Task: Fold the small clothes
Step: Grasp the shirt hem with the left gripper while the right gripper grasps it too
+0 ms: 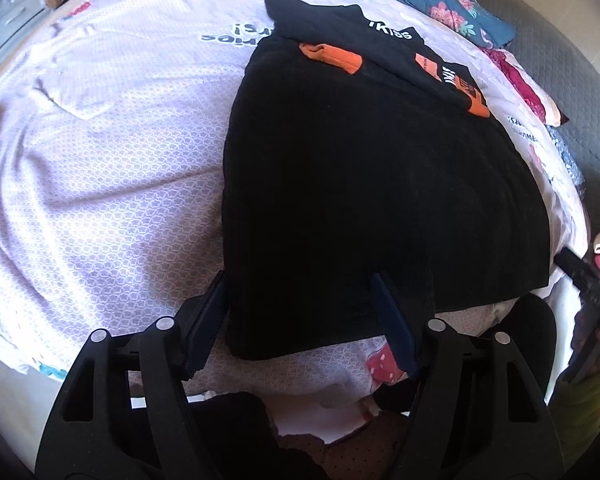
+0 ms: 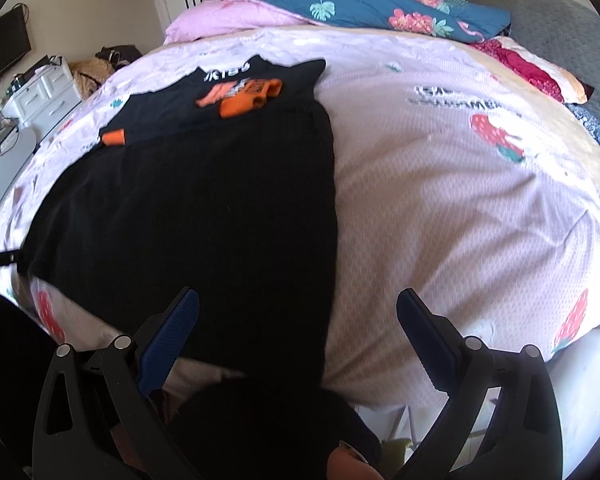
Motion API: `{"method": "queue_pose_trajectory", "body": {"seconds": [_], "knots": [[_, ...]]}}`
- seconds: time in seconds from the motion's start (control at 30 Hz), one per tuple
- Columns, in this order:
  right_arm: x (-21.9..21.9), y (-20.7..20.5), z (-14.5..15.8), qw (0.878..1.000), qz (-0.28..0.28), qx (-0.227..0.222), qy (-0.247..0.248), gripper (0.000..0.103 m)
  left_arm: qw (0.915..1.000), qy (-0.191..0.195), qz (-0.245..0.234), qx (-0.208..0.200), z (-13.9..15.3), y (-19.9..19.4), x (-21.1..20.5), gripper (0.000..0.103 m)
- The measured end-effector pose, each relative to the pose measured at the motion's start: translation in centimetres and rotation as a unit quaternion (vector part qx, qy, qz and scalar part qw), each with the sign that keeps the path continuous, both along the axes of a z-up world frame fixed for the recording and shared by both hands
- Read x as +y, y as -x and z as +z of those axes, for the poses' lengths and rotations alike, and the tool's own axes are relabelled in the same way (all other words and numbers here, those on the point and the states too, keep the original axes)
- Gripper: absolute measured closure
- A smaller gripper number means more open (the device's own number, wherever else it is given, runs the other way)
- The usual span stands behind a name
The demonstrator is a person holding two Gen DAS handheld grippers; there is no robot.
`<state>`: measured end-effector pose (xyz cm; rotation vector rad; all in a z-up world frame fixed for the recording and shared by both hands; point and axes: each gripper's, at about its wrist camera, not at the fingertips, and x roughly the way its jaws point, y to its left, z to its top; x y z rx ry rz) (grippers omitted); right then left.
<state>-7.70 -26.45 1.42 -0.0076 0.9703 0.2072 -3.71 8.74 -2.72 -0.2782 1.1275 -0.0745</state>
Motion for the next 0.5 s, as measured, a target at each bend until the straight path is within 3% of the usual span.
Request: {"method": "queue_pose_trajectory", "body": {"seconds": [0.13,0.2,0.5], "knots": [[-1.0,0.9,-0.8,1.000,0.005,0.014,-0.016,0.006,0.9999,0.005,0.007,0.007,-0.5,-0.4,0.3,0.053],[-1.3,1.3,-1.1,1.000,0.010,0.021,-0.021,0.030,0.9999,0.015,0.004,0.002,-0.4,-0.4,0.4,0.056],[-0.5,1.5,-2.4,0.999,0.030,0.037,-0.015,0.062,0.9998,0.017,0.012,0.001,-0.7,-0.2,0.7,0.063]]}}
